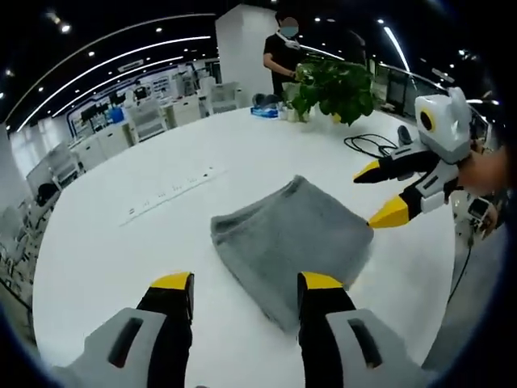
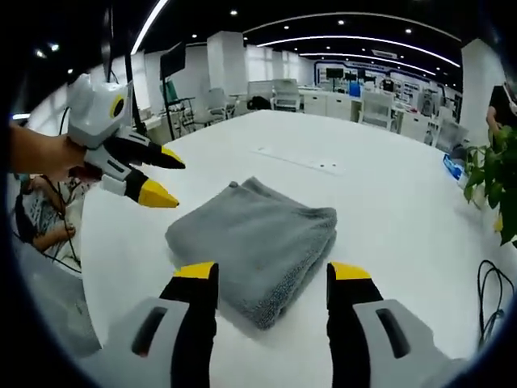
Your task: Fold the towel on the table until its edges align and the towel forms a compact rectangular stack.
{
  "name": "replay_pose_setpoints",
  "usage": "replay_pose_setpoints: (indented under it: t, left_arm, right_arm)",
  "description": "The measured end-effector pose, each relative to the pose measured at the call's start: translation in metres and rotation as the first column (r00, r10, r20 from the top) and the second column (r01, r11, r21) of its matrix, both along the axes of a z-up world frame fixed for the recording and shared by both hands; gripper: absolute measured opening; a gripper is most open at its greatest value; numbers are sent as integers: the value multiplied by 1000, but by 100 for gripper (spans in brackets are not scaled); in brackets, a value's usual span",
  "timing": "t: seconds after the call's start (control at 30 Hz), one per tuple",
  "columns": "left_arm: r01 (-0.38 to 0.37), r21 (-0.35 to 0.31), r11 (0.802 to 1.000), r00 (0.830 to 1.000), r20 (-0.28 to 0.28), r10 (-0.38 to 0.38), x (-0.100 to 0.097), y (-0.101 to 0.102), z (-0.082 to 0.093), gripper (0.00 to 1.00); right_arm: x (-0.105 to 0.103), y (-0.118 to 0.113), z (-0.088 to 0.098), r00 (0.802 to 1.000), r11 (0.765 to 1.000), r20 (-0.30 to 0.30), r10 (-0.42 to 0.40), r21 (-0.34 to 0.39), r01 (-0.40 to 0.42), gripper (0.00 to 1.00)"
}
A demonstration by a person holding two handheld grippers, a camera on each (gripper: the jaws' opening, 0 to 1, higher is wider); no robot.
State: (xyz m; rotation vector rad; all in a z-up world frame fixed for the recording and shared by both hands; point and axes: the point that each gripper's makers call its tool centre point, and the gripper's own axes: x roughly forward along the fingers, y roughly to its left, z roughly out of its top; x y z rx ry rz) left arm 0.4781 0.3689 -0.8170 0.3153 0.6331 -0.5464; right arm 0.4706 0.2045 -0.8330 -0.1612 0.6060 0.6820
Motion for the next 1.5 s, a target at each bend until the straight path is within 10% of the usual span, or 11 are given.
replay_pose_setpoints:
  t: [0.9,1.5]
  left_arm:
    - [-54,37,998,998,-9,54,-75,28,-1,93]
    - [-155,-116,981,985,56,162,-105,39,18,99]
  right_arm:
    - [-46,-2,20,996,1000,83,20,9,-21,89]
    - [-77,-15,34,990,999,136,-32,46,26,99]
